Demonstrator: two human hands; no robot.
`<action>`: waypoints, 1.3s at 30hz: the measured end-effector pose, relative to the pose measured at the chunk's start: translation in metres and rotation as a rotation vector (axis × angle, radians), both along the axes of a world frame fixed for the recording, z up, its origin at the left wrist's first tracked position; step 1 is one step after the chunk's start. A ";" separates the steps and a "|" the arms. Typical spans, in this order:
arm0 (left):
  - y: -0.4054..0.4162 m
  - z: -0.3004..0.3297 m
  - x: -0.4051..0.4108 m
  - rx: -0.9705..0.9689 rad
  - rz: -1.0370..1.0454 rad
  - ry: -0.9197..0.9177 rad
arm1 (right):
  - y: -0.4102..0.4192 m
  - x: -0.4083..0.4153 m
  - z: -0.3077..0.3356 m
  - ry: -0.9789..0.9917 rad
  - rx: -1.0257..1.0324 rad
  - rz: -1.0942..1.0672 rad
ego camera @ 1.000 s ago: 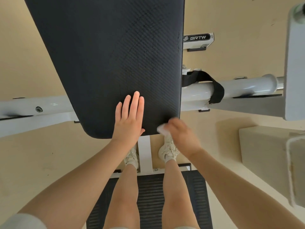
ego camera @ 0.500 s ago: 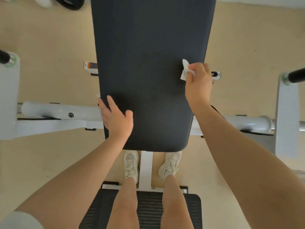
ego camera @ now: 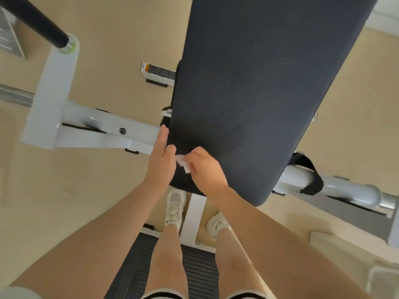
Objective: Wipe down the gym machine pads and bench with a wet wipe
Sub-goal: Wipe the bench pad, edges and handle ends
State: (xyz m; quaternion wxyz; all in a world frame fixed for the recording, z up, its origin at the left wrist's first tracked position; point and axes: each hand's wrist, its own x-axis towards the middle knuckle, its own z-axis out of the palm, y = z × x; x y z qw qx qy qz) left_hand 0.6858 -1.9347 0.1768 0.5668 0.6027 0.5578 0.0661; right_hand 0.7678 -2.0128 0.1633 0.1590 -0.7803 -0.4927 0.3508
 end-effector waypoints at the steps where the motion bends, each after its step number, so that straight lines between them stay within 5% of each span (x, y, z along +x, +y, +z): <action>1: 0.001 0.007 -0.002 0.011 -0.008 0.020 | 0.005 0.008 0.012 0.057 0.026 -0.125; 5: 0.004 0.046 -0.001 0.012 -0.025 0.107 | 0.015 0.053 0.086 0.768 0.017 -0.756; 7: 0.002 0.074 0.008 -0.024 0.007 0.006 | 0.013 0.073 0.118 1.029 -0.012 -0.793; 15: -0.010 0.157 0.052 0.033 -0.044 -0.178 | 0.010 0.102 0.178 1.076 -0.089 -0.593; 23: 0.025 0.155 0.055 0.077 0.129 -0.226 | 0.051 0.101 0.185 1.113 -0.076 -0.574; 30: 0.105 0.143 0.044 -0.135 0.120 -0.454 | 0.128 0.100 0.179 0.459 0.105 -0.279; 33: 0.142 0.131 0.042 -0.157 0.156 -0.310 | 0.171 0.108 0.175 0.069 0.077 -0.176; 36: 0.173 0.109 0.051 -0.179 0.091 -0.173 | 0.209 0.121 0.171 -0.330 0.124 0.241; 39: 0.189 0.090 0.073 -0.133 -0.028 -0.089 | 0.238 0.134 0.165 -0.557 -0.114 0.641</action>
